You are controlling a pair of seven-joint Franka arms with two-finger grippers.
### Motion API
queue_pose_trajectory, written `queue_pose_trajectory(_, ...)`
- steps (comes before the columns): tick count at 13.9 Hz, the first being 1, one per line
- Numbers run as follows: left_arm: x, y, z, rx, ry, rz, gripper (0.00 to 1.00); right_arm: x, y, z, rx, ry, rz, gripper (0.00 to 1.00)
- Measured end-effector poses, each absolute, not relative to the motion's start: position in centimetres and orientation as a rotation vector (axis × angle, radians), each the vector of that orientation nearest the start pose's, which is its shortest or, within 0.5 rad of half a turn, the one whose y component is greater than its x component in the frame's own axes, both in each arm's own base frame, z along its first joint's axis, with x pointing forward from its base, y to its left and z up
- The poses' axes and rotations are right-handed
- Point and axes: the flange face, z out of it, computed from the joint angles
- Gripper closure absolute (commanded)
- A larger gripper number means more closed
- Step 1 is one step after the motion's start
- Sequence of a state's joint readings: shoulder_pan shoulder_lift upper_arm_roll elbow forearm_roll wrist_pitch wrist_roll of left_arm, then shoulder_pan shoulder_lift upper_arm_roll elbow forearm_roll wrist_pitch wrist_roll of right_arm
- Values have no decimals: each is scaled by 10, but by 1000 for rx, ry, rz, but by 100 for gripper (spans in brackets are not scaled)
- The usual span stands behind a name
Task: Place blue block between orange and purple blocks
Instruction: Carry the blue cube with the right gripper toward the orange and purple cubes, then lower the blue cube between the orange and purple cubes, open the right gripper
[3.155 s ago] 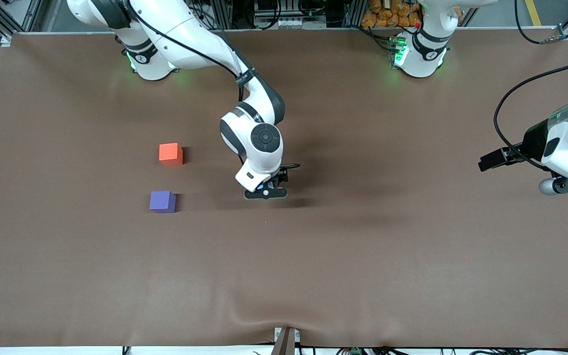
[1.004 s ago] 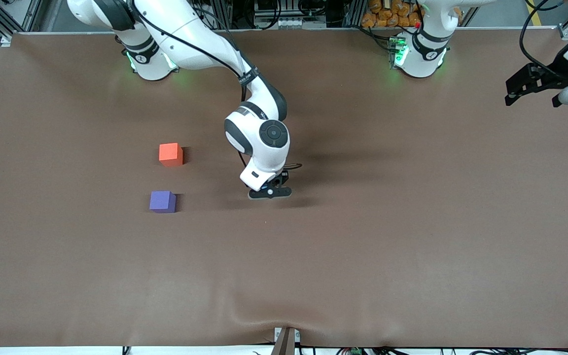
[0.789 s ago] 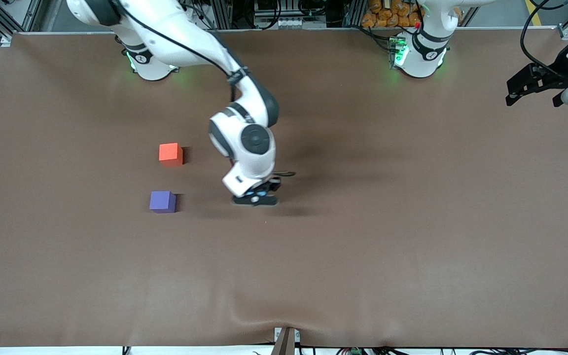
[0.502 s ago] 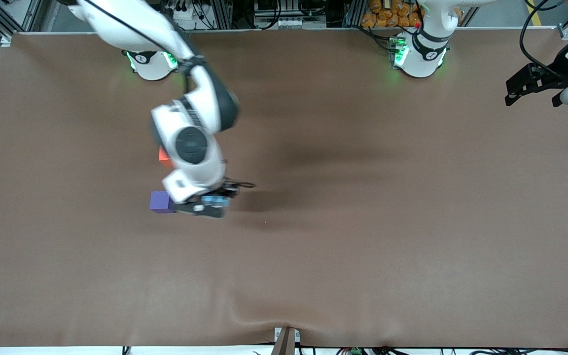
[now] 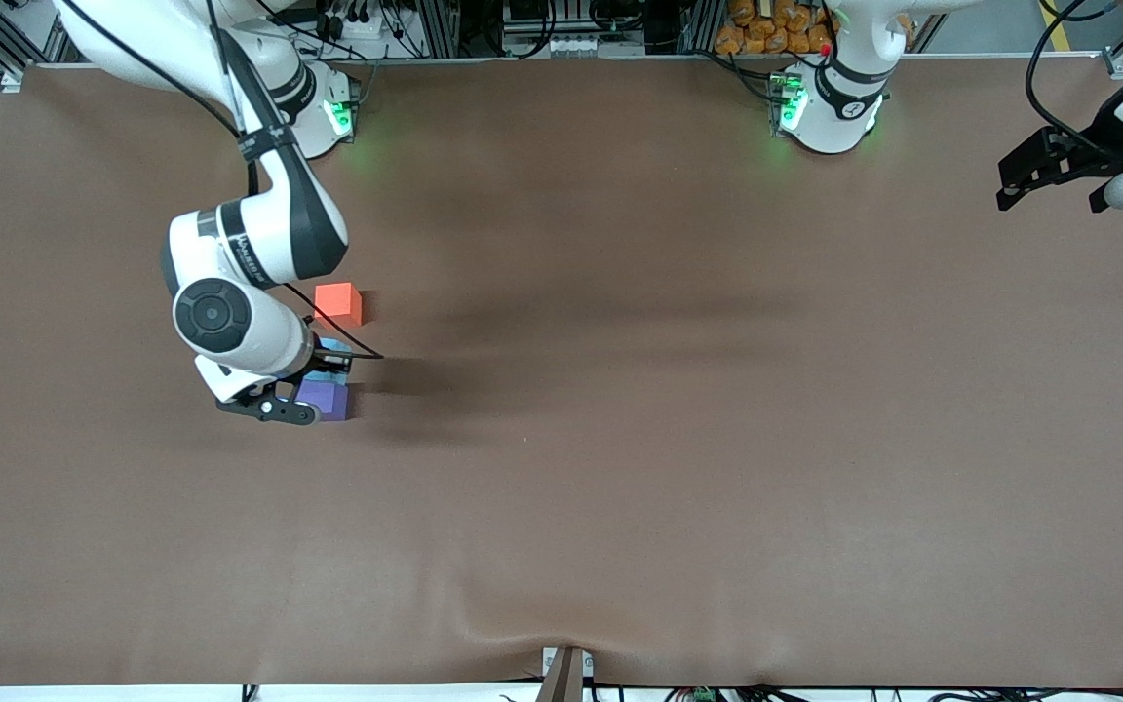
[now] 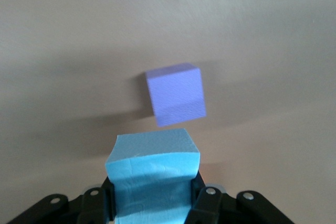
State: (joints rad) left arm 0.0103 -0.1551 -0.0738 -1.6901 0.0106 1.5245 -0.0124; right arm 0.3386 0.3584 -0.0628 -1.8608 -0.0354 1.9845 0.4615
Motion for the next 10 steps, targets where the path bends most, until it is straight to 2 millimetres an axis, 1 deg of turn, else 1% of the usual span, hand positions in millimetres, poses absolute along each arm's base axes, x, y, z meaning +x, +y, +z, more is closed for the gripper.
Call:
queue_pose_trajectory(3, 500, -34, 646, -3118, 77, 17, 0, 559, 154, 282, -3243, 274, 333, 87)
queue_pose_trajectory(5, 500, -33, 646, -3118, 77, 17, 0, 543, 148, 268, -3245, 271, 369, 87)
queue_pose_trajectory(7, 500, -33, 645, -3118, 76, 17, 0, 533, 143, 260, -3247, 251, 399, 87)
queue_pose_trajectory(8, 500, -33, 645, -3118, 75, 17, 0, 531, 140, 259, -3245, 250, 401, 87)
queue_pose_trajectory(10, 500, -33, 645, -3119, 75, 17, 0, 534, 135, 260, -3239, 245, 370, 87)
